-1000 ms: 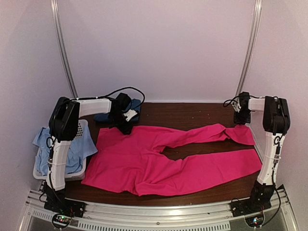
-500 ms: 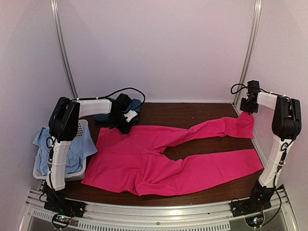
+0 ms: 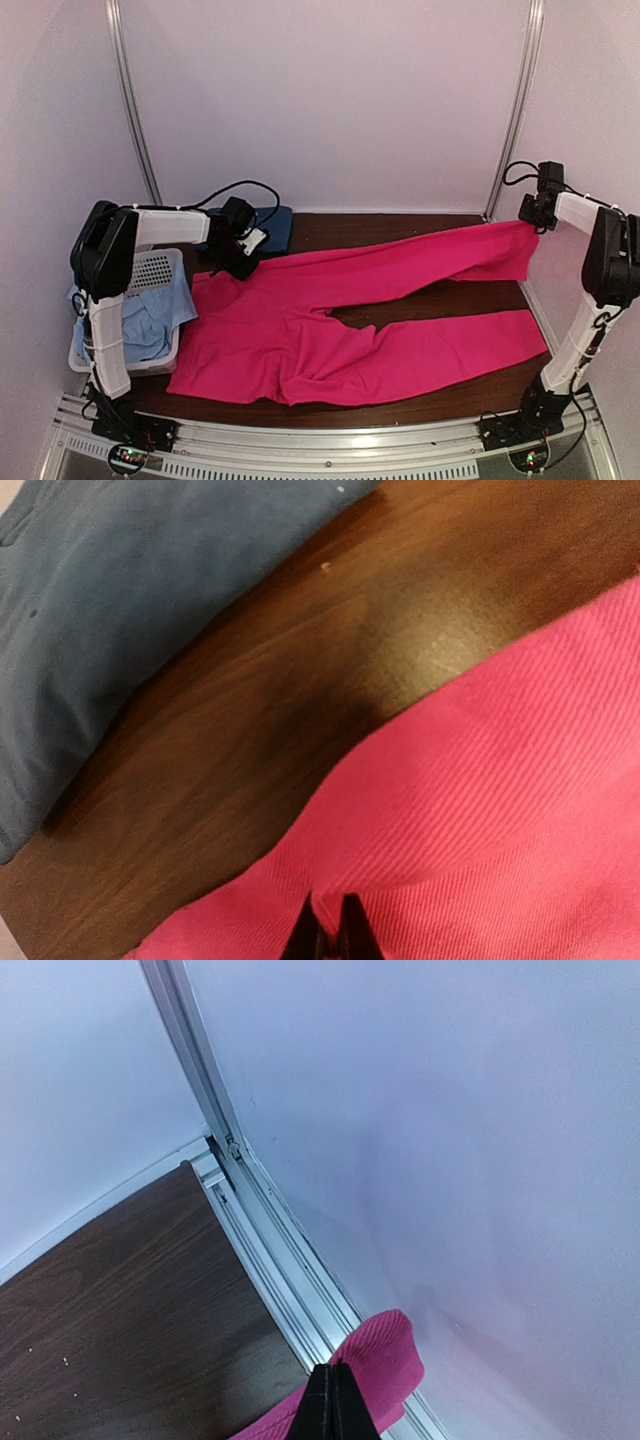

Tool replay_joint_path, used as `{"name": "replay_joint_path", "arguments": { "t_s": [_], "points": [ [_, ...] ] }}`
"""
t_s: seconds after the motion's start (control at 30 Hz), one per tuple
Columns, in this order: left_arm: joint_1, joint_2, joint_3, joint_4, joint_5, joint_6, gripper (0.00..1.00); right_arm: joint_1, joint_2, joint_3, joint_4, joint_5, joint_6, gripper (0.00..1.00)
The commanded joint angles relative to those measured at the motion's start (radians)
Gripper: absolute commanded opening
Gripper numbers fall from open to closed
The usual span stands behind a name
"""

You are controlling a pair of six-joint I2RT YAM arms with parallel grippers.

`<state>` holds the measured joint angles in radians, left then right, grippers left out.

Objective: Fold and stack the mixed laundry pile
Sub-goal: Flatten out the crumpled trousers at the center of the board.

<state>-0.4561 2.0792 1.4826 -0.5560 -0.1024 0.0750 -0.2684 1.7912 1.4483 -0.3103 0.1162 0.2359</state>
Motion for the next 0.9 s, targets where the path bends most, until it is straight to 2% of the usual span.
{"name": "replay_joint_path", "arguments": {
  "t_s": [0.0,0.13,0.3,0.43,0.63,0.73,0.87],
  "points": [
    [0.039,-0.094,-0.05,0.064,-0.128,-0.04,0.0,-0.022,-0.004,-0.029,0.083,0.046,0.021,0.0],
    [0.039,-0.086,-0.04,0.104,-0.092,-0.035,0.0,-0.02,0.037,-0.008,0.097,0.018,0.039,0.0],
    [0.039,-0.089,-0.024,0.194,-0.169,-0.045,0.0,-0.02,0.05,-0.003,0.124,0.024,0.052,0.0],
    [0.015,-0.123,-0.052,0.296,-0.16,0.0,0.0,-0.016,-0.06,-0.05,0.132,-0.003,0.071,0.0],
    [-0.003,-0.102,-0.043,0.359,-0.165,0.015,0.0,-0.005,-0.248,-0.177,0.118,0.01,0.103,0.0],
    [-0.01,-0.069,-0.009,0.371,-0.211,0.04,0.0,-0.003,-0.217,-0.166,0.116,0.029,0.089,0.0],
    [-0.01,0.006,0.1,0.334,-0.308,0.055,0.0,0.003,-0.075,-0.042,0.086,0.065,0.056,0.0]
  ]
}}
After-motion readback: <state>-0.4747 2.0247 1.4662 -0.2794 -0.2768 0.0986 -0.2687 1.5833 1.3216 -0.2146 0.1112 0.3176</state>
